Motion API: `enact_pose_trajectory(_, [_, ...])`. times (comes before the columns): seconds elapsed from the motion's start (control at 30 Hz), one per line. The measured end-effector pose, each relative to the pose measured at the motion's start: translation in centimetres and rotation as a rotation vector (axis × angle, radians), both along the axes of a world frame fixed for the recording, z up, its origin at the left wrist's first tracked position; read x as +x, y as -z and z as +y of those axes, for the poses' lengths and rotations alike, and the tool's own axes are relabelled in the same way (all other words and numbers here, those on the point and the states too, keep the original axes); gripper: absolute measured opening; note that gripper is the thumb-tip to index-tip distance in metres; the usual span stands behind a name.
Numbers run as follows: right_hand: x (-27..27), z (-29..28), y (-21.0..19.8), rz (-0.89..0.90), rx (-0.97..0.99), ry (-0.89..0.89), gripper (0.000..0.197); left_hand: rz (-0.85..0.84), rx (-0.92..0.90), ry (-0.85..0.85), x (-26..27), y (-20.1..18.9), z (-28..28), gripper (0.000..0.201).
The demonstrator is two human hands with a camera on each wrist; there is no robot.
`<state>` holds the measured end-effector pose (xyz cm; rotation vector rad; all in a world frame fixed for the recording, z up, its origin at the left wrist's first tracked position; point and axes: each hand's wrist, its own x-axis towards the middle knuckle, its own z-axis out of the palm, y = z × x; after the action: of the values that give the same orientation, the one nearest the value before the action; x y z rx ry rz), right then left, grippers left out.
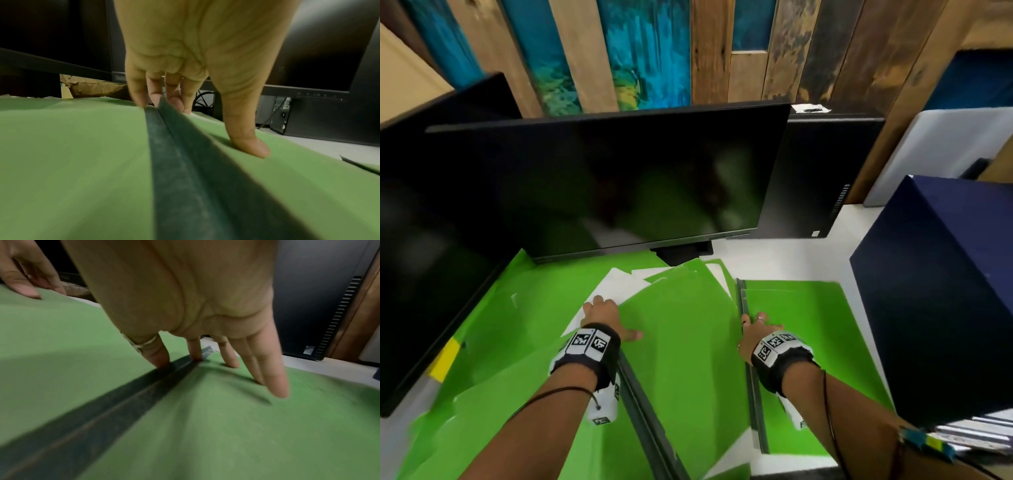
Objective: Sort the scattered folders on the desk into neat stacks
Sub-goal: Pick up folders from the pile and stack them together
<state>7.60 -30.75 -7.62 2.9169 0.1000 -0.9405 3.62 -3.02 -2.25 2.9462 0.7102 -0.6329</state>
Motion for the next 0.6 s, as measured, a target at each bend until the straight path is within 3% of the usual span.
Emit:
enact_pose_trajectory(0.2, [3.7,0.2,-1.2,-0.11,0.077,-0.067,0.076,-0.044,-0.096,-0.027,0.1,-0.7,0.4,0.094])
enact_pose_trajectory(0.3, [7.4,-0.4,-1.4,-0.108,0.17,-0.067,0.088,-0.071,-0.159,-0.036,0.1,-0.7,0.7,0.077])
enact_pose_trajectory(0.4, [9.8,-1.2,-1.4,-0.093,0.122,-0.153,0.084,-0.077,-0.186,0.001,0.4,-1.3,1.1,0.043])
enact_pose_trajectory(0.5, [10.0,-1.3,-0.5,-0.027,0.087,-0.249,0.079,-0.107,-0.237,0.021,0.5,-2.2,1.3,0.046])
enact_pose_trajectory(0.6, [9.6,-1.2,0.0,-0.055,0.148,-0.227,0.075,-0.215,-0.312,0.047,0.5,-3.1,1.2,0.043])
